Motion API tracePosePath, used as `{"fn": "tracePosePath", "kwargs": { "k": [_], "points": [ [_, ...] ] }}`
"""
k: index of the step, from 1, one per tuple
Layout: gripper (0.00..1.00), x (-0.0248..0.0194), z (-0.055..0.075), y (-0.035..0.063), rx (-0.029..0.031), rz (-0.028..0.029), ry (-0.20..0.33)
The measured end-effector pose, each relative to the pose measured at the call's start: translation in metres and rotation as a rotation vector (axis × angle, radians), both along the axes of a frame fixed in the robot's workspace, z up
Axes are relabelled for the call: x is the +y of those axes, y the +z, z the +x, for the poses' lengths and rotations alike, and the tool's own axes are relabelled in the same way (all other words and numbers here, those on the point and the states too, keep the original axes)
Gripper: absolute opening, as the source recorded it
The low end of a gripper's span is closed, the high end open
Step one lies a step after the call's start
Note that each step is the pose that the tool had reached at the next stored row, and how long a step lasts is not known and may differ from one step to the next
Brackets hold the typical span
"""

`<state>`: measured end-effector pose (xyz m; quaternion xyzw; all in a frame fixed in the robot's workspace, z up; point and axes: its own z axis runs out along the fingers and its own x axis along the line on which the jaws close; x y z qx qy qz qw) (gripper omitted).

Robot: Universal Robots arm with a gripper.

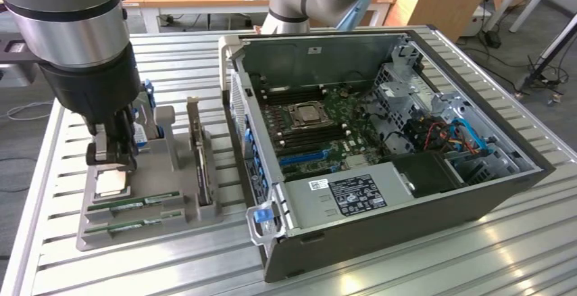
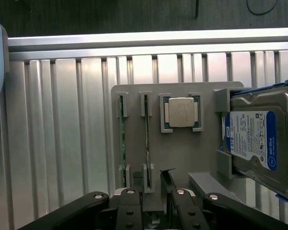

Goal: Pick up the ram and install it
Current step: 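Pick up the ram and move it above insertion slot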

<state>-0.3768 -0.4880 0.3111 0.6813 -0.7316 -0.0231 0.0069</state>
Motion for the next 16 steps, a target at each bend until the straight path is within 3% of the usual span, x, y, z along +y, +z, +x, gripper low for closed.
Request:
{"fn": "tracePosePath", "kwargs": {
  "k": [5,13,16],
  "points": [
    [0.30,-0.0009,0.000,-0.0003,-0.0003,0.0002,0.000],
    [0.30,-0.0104,0.000,-0.0001,-0.0001,0.0001,0.000],
    [0.30,-0.0113,0.000,-0.0001,-0.0001,0.0001,0.000]
  ]
}}
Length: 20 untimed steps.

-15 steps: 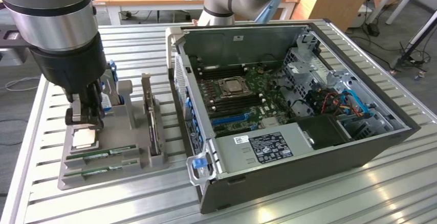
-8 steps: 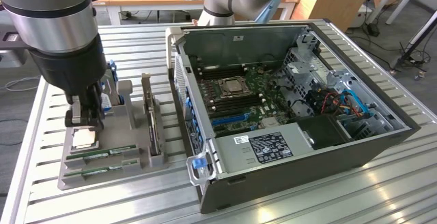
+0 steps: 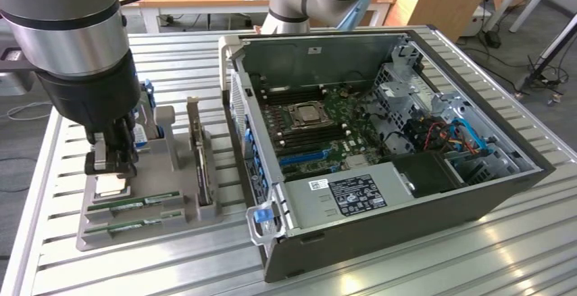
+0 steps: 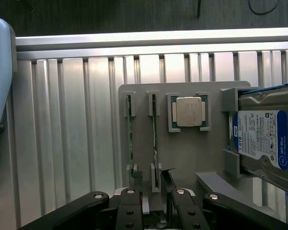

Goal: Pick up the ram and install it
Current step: 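Pick up the ram and move it above insertion slot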

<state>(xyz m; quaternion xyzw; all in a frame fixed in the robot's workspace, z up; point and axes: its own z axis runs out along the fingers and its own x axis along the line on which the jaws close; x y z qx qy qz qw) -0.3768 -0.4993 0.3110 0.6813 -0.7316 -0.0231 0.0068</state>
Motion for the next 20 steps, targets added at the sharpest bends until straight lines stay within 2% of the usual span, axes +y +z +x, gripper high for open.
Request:
{"fn": "tracePosePath", "kwargs": {
  "k": [4,13,17,20],
  "points": [
    [0.30,-0.0001,0.000,-0.0011,-0.0002,0.0002,0.000],
    [0.30,-0.0001,0.000,-0.0118,-0.0001,0.0000,0.000],
    [0.30,-0.0002,0.000,-0.0124,0.0001,-0.0001,0.000],
    [0.30,-0.0031,0.000,-0.0124,0.0001,-0.0001,0.000]
  ]
}}
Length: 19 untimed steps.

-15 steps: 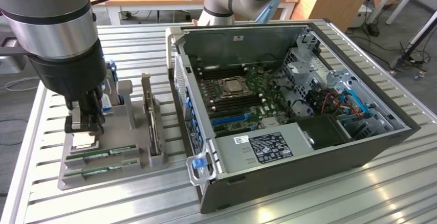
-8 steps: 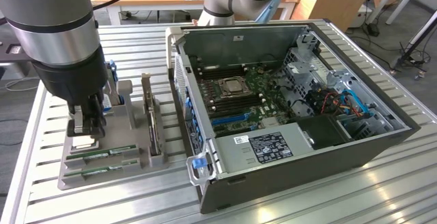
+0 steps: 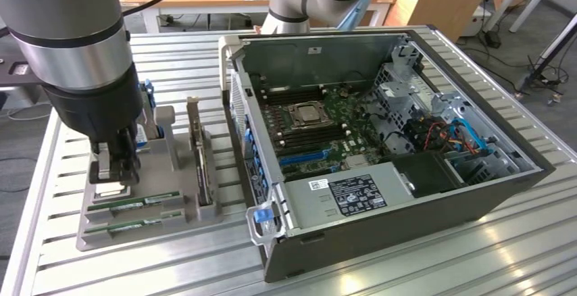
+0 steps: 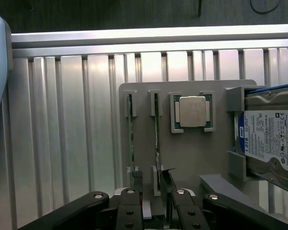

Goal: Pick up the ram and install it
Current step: 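Pick up the ram and move it above insertion slot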

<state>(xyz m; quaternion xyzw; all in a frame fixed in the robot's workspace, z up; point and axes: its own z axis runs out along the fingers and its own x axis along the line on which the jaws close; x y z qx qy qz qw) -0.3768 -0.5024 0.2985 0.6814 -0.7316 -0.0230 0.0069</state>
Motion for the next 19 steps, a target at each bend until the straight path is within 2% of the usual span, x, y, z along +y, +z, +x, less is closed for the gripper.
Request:
{"fn": "tracePosePath", "kwargs": {
  "k": [5,11,19],
  "points": [
    [0.30,-0.0050,0.000,0.0000,0.0000,0.0000,0.000],
    [0.30,-0.0052,0.000,-0.0037,0.0001,0.0000,0.000],
    [0.30,-0.0053,0.000,-0.0160,-0.0001,0.0002,0.000]
  ]
}}
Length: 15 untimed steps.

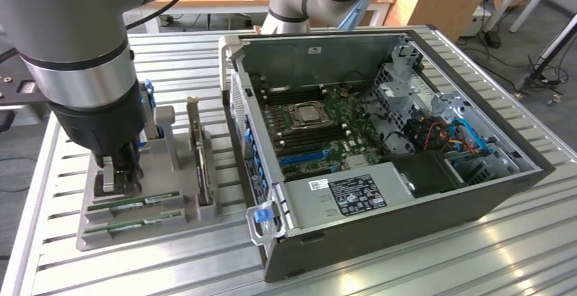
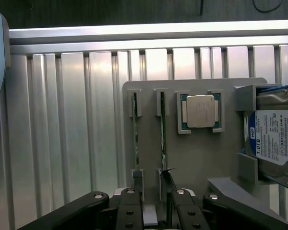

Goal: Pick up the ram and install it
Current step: 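Pick up the ram and move it above insertion slot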

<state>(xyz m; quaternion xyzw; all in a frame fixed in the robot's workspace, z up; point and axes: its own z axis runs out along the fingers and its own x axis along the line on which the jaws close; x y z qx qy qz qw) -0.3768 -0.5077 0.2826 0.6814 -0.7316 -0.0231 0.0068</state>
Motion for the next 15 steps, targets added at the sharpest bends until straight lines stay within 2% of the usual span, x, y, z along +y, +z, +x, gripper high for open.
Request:
{"fn": "tracePosePath", "kwargs": {
  "k": [7,13,15],
  "points": [
    [0.30,-0.0005,0.0001,-0.0034,0.0000,0.0000,0.000],
    [0.30,-0.0073,0.0000,-0.0033,0.0000,-0.0001,0.000],
    [0.30,-0.0074,0.0000,-0.0033,0.0001,0.0000,0.000]
  ]
}}
